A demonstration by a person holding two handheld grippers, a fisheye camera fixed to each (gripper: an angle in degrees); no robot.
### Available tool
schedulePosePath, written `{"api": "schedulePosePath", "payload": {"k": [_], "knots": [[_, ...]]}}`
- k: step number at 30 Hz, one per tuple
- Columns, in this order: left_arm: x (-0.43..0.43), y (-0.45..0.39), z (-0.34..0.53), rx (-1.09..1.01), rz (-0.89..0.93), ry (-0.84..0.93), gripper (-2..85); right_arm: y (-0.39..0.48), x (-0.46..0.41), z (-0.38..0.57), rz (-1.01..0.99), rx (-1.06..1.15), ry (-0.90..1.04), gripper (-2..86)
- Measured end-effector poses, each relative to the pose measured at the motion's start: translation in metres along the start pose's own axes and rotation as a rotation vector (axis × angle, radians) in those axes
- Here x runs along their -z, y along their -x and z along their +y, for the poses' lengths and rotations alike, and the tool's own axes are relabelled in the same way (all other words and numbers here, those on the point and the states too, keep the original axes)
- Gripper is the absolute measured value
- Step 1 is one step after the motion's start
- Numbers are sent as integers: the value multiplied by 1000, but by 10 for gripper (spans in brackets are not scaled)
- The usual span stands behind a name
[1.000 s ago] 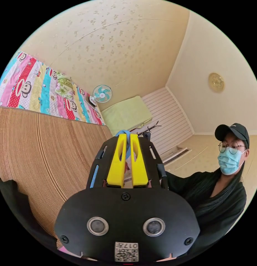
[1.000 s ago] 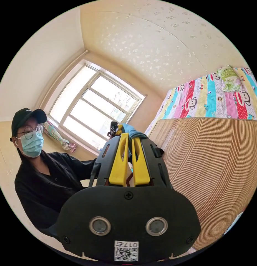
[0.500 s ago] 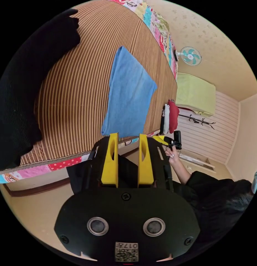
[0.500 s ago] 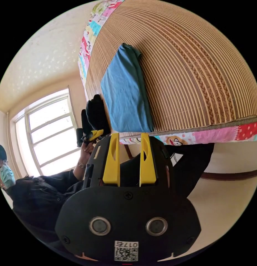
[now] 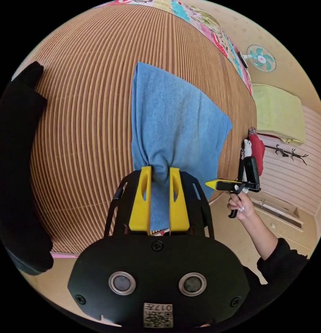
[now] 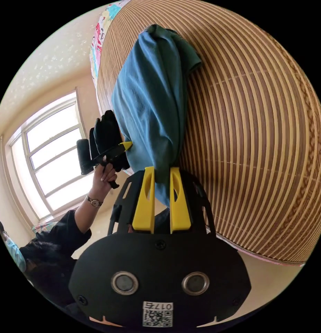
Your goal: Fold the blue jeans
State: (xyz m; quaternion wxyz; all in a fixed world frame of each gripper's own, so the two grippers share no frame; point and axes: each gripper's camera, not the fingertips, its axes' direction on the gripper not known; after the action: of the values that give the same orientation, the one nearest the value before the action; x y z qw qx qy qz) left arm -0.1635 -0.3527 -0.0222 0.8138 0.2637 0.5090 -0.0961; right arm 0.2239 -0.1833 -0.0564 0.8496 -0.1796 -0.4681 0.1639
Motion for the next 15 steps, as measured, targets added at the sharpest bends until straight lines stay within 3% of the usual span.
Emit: {"api": "schedulePosePath", "payload": {"k": [6,12,15], "knots": [[-111,-90,2,-30,248,83,69,-53,151,51,82,-18,-160,38],[-232,-234,-7,-112,413,169,78,-75,299,114,502,-140,-290,33],[-253,-270,0,-140,483,181,78,-42,326,138,637,-46,-325,36]]}}
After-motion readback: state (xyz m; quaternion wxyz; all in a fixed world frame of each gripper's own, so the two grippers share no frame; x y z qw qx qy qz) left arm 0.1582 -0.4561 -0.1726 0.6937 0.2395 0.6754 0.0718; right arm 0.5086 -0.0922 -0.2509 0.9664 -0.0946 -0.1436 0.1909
